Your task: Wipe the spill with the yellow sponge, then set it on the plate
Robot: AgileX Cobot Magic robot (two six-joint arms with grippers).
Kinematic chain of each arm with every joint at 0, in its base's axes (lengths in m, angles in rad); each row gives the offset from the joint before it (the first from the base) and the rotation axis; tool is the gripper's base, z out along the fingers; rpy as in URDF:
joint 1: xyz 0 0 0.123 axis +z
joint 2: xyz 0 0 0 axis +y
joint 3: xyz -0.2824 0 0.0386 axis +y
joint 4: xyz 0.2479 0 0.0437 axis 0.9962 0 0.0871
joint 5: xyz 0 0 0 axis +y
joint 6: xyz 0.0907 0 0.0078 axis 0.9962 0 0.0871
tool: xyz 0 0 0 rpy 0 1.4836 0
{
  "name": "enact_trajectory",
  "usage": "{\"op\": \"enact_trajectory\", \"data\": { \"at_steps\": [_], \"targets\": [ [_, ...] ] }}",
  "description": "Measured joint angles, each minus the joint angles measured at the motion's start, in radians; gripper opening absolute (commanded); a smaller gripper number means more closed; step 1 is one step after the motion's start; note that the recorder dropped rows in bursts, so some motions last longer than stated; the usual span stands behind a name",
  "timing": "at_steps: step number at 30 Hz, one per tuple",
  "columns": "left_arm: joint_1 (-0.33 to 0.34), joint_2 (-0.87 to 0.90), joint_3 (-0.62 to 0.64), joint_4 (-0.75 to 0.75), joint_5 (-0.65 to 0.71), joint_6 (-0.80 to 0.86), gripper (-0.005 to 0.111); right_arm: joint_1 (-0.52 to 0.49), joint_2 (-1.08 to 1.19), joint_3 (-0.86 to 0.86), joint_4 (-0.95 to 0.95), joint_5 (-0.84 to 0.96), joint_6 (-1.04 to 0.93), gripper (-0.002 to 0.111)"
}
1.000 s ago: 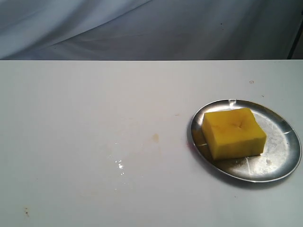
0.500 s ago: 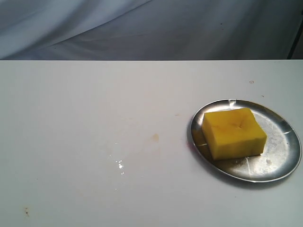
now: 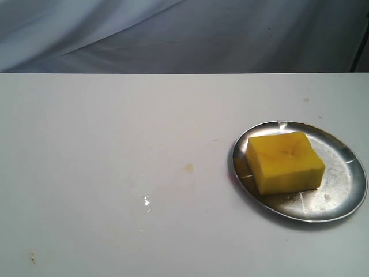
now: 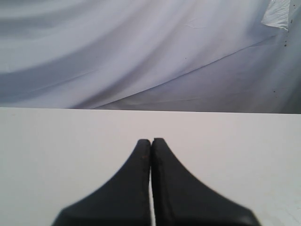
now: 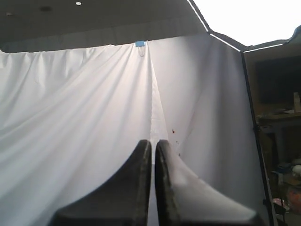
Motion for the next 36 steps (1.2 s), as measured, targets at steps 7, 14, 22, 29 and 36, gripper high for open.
{"op": "enact_trajectory", "data": {
  "at_steps": [7, 14, 22, 29, 36],
  "targets": [
    [0.0, 0.0, 0.0, 0.0, 0.0, 0.0, 0.001, 0.002, 0.0, 0.048, -0.004, 0.015, -0.003, 0.0],
    [0.0, 0.0, 0.0, 0.0, 0.0, 0.0, 0.001, 0.027, 0.0, 0.259, -0.006, -0.088, -0.075, 0.0],
    [0.0, 0.0, 0.0, 0.0, 0.0, 0.0, 0.001, 0.029, 0.002, 0.491, 0.196, -0.12, -0.165, 0.0],
    [0.0, 0.0, 0.0, 0.0, 0.0, 0.0, 0.001, 0.029, 0.002, 0.6, 0.255, -0.24, -0.186, 0.0],
    [0.0, 0.0, 0.0, 0.0, 0.0, 0.0, 0.001, 0.029, 0.002, 0.615, 0.261, -0.268, -0.397, 0.0]
  ]
}}
